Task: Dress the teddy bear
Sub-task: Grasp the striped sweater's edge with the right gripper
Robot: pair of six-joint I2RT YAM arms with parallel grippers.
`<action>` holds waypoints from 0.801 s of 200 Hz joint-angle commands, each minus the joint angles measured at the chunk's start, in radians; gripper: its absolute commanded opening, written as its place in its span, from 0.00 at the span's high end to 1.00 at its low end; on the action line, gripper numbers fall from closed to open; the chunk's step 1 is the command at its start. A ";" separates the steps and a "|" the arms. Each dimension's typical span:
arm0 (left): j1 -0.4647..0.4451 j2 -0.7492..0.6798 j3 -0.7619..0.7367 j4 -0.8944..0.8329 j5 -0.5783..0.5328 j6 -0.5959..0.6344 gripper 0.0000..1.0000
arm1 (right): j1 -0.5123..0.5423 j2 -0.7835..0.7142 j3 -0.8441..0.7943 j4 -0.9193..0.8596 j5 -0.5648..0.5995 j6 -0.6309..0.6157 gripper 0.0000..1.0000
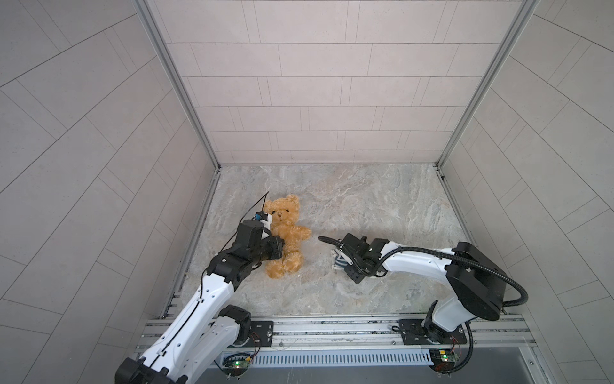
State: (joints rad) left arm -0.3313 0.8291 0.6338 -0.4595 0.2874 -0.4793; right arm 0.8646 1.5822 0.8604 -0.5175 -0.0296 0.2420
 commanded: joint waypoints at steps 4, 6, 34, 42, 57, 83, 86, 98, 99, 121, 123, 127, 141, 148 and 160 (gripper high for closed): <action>0.007 -0.013 0.034 0.030 -0.004 0.001 0.99 | -0.004 0.006 -0.014 0.006 0.012 -0.001 0.84; 0.007 -0.014 0.034 0.030 -0.004 0.000 0.99 | -0.004 0.005 -0.014 0.005 0.012 -0.001 0.84; 0.008 -0.020 0.035 0.022 -0.020 0.003 0.99 | -0.004 0.000 -0.022 0.016 0.021 0.001 0.88; 0.008 -0.021 0.034 0.022 -0.023 0.003 0.99 | -0.004 -0.002 -0.026 0.020 0.021 0.005 0.88; 0.007 -0.025 0.032 0.021 -0.032 0.005 0.99 | -0.004 -0.006 -0.032 0.028 0.015 0.013 0.90; 0.006 -0.030 0.039 0.010 -0.037 0.016 0.99 | -0.004 -0.031 -0.044 0.042 0.021 0.040 0.95; 0.007 -0.031 0.041 0.008 -0.036 0.018 0.99 | -0.004 -0.037 -0.046 0.043 0.022 0.044 0.96; 0.007 -0.037 0.043 0.004 -0.035 0.024 0.99 | -0.006 -0.065 -0.047 0.046 0.027 0.057 0.99; 0.006 -0.037 0.043 0.004 -0.035 0.024 0.99 | -0.006 -0.068 -0.047 0.046 0.028 0.059 0.99; 0.006 -0.051 0.037 -0.005 -0.035 0.031 0.99 | -0.015 -0.143 -0.053 0.049 0.047 0.078 1.00; 0.007 -0.051 0.035 -0.005 -0.034 0.031 0.99 | -0.018 -0.149 -0.053 0.051 0.048 0.080 1.00; 0.008 -0.055 0.032 -0.005 -0.033 0.031 0.99 | -0.022 -0.162 -0.054 0.052 0.055 0.086 1.00; 0.006 -0.071 0.020 -0.006 -0.022 0.031 1.00 | -0.048 -0.200 -0.065 0.061 0.059 0.086 1.00; 0.006 -0.077 0.013 -0.012 -0.012 0.033 1.00 | -0.061 -0.215 -0.070 0.066 0.056 0.082 1.00; -0.002 -0.098 0.004 -0.021 0.008 0.036 1.00 | -0.082 -0.234 -0.078 0.073 0.053 0.071 1.00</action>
State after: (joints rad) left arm -0.3313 0.7750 0.6353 -0.4824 0.2672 -0.4698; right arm 0.8204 1.3949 0.8017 -0.4591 -0.0044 0.3035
